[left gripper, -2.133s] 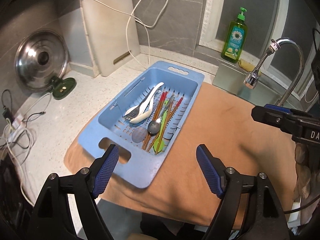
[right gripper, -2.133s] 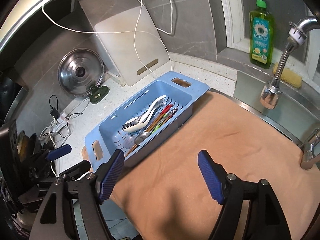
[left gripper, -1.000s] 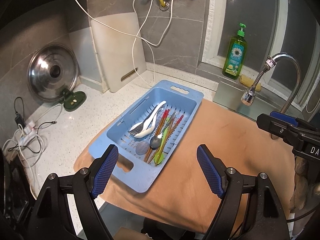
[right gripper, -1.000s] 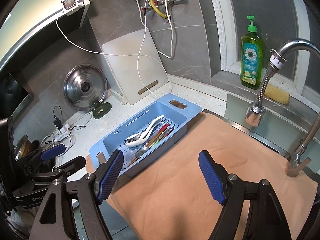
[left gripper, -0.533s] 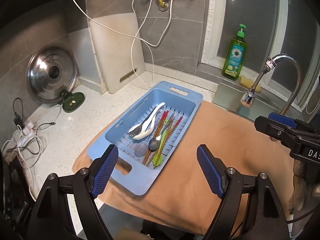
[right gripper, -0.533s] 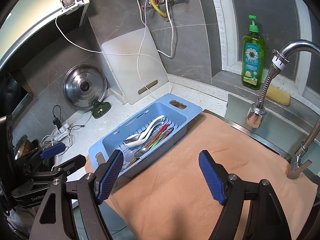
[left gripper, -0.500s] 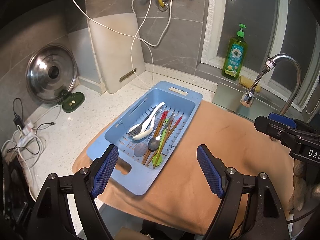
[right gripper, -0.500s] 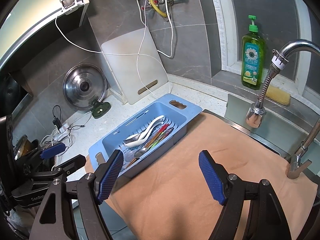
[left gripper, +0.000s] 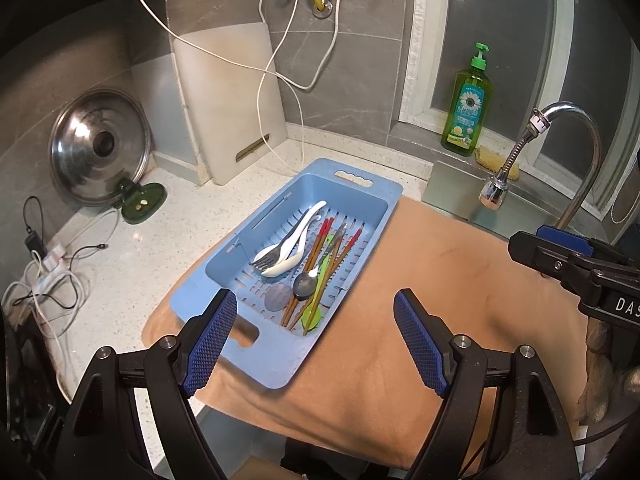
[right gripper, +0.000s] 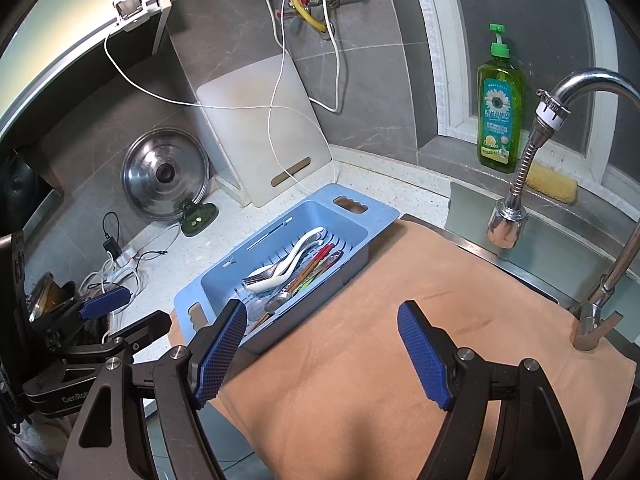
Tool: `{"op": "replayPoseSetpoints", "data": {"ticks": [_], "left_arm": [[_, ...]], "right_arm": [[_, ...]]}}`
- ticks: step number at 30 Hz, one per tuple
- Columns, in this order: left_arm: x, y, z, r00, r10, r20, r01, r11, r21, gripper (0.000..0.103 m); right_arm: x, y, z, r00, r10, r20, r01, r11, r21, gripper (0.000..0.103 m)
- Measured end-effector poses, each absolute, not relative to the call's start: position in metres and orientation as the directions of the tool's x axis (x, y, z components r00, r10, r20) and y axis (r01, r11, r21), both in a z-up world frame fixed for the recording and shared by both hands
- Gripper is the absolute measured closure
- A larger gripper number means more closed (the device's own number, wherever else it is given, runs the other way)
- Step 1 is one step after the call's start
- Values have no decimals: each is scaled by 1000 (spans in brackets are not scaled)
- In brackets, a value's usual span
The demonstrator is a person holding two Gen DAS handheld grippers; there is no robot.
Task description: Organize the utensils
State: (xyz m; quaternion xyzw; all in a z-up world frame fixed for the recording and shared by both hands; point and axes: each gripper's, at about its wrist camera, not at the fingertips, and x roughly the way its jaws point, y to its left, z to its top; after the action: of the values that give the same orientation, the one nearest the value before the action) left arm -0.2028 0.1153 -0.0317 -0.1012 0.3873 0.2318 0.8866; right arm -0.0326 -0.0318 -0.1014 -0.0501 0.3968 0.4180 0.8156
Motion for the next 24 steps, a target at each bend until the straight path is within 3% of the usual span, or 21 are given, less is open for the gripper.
{"op": "replayPoseSetpoints", "data": {"ticks": [24], "left_arm": [[-196, 122, -36, 590, 322, -740, -477, 879, 1, 22]], "right_arm": [[-26, -30, -109, 318, 635, -704, -709, 652, 268, 28]]}}
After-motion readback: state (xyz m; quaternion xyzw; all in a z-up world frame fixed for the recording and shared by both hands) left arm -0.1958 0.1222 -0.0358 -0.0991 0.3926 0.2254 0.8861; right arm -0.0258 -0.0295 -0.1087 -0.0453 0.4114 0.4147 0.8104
